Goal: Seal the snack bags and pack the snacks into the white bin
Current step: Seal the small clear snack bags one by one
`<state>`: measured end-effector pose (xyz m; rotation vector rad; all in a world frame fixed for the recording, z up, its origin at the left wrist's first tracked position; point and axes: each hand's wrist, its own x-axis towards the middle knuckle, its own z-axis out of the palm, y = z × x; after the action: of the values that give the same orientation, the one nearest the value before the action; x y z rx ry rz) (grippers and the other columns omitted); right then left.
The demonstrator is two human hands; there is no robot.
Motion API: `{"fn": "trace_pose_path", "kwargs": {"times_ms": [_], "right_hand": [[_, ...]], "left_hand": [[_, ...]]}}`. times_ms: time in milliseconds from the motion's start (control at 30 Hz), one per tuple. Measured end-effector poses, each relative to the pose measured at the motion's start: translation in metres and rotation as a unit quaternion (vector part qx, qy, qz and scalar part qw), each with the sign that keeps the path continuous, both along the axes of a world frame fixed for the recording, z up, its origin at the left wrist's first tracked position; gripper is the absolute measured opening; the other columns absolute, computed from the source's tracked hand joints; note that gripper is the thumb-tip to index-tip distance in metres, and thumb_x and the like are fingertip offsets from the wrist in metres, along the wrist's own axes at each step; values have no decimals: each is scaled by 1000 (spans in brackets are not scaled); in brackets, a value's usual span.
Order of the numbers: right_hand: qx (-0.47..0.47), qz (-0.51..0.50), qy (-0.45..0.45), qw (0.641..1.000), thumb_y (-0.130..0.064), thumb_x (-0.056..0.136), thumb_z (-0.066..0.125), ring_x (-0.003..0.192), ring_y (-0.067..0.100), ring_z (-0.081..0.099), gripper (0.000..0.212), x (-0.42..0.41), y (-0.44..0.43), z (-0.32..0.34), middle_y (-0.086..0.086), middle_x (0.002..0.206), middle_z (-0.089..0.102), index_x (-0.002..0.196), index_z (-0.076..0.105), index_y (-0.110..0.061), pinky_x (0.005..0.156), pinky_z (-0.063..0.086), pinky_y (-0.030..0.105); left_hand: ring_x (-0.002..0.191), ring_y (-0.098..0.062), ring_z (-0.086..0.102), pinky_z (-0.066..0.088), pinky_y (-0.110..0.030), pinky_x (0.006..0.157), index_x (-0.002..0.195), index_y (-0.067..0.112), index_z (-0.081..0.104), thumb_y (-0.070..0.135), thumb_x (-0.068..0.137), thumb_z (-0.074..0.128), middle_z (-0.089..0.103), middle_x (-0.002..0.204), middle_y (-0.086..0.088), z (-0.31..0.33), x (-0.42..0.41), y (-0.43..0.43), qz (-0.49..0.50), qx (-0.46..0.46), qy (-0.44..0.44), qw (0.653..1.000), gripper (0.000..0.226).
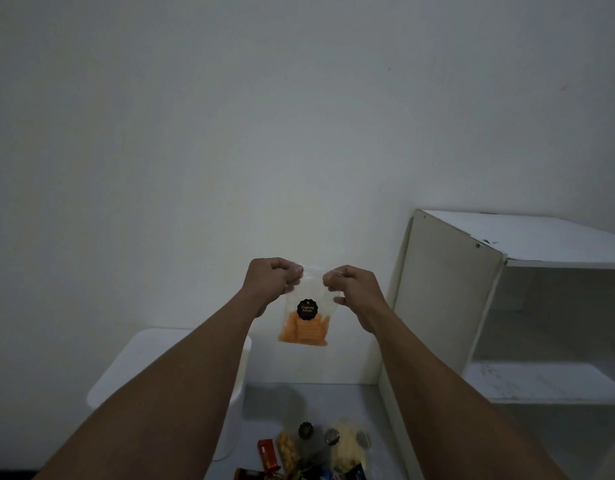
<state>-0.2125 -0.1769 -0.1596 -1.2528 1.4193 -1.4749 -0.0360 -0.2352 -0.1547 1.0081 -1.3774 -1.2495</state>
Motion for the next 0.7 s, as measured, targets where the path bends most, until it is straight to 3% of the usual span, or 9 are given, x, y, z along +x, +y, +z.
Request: {"fn": "trace_pose_path", "kwargs": {"times_ms": [167,300,400,567,700], "right_hand": [[-11,13,7,1000,-5,80,72,78,15,62,7,-1,-3,7,2,84,73,75,69,-9,76,53,32],[-5,24,-3,1000,-10,81,72,77,14,63,3,3,-6,6,0,79,70,80,72,-8,72,54,31],[-3,27,3,1000,-17,83,73,75,11,64,15,4,-9,4,-1,80,70,92,74,-6,70,53,30],[-24,10,36,999,-9,81,73,72,15,60,5,1,-16,12,4,75,67,79,72,-5,72,51,31],[-25,3,33,999,-9,81,74,71,15,60,4,-3,-18,14,3,74,68,78,73,-5,72,53,31]], "left_hand": [[86,-16,67,56,-36,85,95,10,74,19,86,74,75,98,-6,-2,0,2,-58,30,6,998,13],[86,-22,68,55,-39,90,88,3,73,10,86,73,76,89,-13,-2,-6,-2,-35,-1,3,999,8],[86,-22,71,57,-38,91,86,3,73,10,85,74,76,86,-14,-1,-6,-6,-31,-15,0,999,7],[85,-18,69,59,-36,83,99,5,73,17,87,73,76,94,-9,-1,-6,-8,-71,21,13,997,17],[83,-19,69,60,-34,79,99,-5,68,13,87,72,73,93,-10,4,-4,-12,-30,24,45,998,22]]}}
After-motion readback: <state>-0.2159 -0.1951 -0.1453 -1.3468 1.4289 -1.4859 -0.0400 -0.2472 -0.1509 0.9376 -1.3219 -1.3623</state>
